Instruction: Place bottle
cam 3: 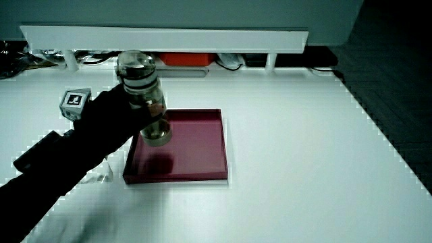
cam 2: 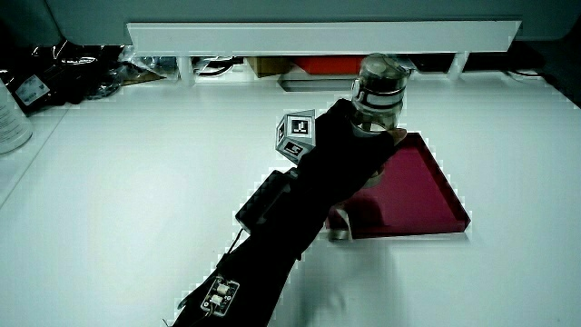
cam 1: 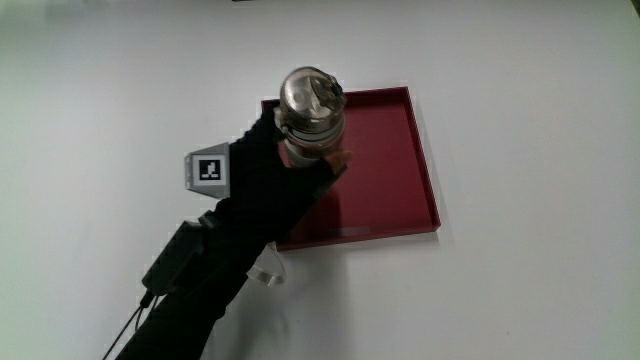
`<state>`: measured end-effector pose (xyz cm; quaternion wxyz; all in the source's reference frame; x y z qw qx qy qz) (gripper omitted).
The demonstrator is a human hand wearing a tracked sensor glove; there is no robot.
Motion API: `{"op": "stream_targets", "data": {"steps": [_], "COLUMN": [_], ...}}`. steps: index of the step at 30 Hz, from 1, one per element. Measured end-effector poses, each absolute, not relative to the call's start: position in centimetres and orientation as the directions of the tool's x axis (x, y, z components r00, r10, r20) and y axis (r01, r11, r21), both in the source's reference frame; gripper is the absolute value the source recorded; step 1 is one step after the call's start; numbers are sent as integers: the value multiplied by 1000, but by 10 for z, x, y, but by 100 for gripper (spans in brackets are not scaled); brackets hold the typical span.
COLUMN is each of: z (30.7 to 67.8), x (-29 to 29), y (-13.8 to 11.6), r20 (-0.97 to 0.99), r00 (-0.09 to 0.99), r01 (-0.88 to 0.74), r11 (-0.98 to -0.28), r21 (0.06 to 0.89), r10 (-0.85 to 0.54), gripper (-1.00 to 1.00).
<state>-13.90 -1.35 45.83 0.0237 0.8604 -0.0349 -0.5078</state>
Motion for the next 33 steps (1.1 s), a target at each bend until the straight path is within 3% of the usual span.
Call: {"op": "stream_targets", "data": {"steps": [2,5,6,7,8,9,10,14,15,20,23,30,33], "z": [459,476,475,481,478,480,486,493,496,502,504,506,507], "x": [-135,-131,-130,-126,-124,-123,-122,-120,-119,-119,-118,-119,-121], "y": [-11,-13,-13,-13,-11,-9,-9,-6,-6,-3,-4,-1,-2], "r20": [-860,-893,-811,-911,-869,-868,-885,-871,-881,-875,-896,-884,-882], "r00": [488,448,586,410,472,465,446,447,438,432,400,410,427], "r01": [-36,17,33,46,33,35,46,44,50,50,62,47,43], "r11": [-988,-999,-999,-997,-982,-976,-984,-968,-974,-963,-970,-963,-970], "r21": [153,47,33,63,186,215,174,248,222,263,235,265,241], "r10": [-151,-35,-8,-38,-149,-175,-136,-203,-178,-217,-192,-223,-200], "gripper": [0,0,0,0,0,0,0,0,0,0,0,0,-12]}}
